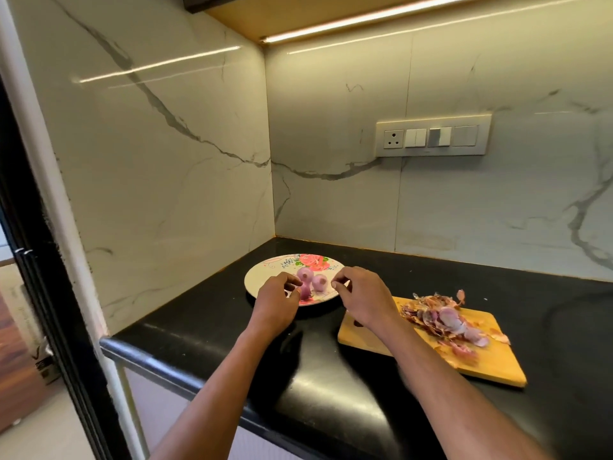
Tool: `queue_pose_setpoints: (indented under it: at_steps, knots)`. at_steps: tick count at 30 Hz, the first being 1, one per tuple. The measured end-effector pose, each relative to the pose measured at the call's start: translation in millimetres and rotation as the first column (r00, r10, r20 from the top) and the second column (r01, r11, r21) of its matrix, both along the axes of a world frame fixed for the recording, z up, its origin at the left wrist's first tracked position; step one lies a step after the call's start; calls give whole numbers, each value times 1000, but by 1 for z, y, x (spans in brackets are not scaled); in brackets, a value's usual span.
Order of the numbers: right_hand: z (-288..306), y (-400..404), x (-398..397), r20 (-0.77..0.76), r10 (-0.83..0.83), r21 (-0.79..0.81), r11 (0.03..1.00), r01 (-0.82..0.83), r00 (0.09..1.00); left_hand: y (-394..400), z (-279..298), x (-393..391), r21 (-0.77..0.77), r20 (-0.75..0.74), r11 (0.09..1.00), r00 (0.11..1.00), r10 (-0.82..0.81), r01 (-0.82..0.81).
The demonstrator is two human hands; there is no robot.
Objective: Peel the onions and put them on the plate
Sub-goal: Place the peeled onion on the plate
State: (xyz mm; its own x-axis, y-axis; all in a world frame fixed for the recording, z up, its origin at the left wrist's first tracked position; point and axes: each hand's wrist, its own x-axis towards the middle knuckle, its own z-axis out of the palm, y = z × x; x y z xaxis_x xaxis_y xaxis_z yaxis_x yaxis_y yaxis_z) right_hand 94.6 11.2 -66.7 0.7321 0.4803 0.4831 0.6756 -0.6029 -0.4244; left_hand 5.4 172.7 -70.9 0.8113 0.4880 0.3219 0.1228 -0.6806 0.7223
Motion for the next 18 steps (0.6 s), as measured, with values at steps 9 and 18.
queue_pose_setpoints:
  at_steps: [9,18]
  knots:
    - [9,-81,-9,-43,-125,75,989,128,991,-75,12,11,21,-5,978,978,-210,210]
    - [9,-180,9,-235,-196,302,916,263,952,-152,4,47,-199,26,922,942,-335,333]
